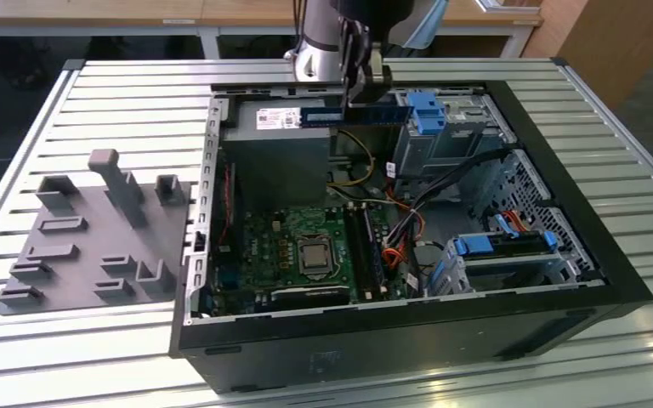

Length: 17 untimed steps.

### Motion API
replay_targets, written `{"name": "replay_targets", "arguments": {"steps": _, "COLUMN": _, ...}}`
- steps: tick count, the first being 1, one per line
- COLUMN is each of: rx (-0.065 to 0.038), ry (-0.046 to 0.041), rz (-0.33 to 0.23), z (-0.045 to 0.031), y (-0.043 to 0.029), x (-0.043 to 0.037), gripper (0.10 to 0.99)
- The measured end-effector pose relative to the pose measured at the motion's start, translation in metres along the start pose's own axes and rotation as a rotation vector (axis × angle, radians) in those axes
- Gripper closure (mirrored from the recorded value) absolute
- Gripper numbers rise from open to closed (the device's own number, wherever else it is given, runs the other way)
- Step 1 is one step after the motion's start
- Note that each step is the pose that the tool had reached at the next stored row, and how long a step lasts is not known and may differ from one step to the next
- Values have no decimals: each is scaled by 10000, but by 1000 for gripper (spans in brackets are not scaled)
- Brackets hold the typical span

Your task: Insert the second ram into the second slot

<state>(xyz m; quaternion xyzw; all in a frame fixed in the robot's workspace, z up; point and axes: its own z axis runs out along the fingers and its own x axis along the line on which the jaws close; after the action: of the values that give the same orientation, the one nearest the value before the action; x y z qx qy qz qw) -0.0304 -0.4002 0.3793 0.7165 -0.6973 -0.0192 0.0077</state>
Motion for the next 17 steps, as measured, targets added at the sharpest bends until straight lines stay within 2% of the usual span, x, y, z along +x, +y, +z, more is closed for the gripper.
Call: {"name": "replay_targets", "arguments": {"steps": 17, "rx": 0, "ry": -1, "rz": 2, "z": -2, "y": 4, "x": 119, "gripper": 949}}
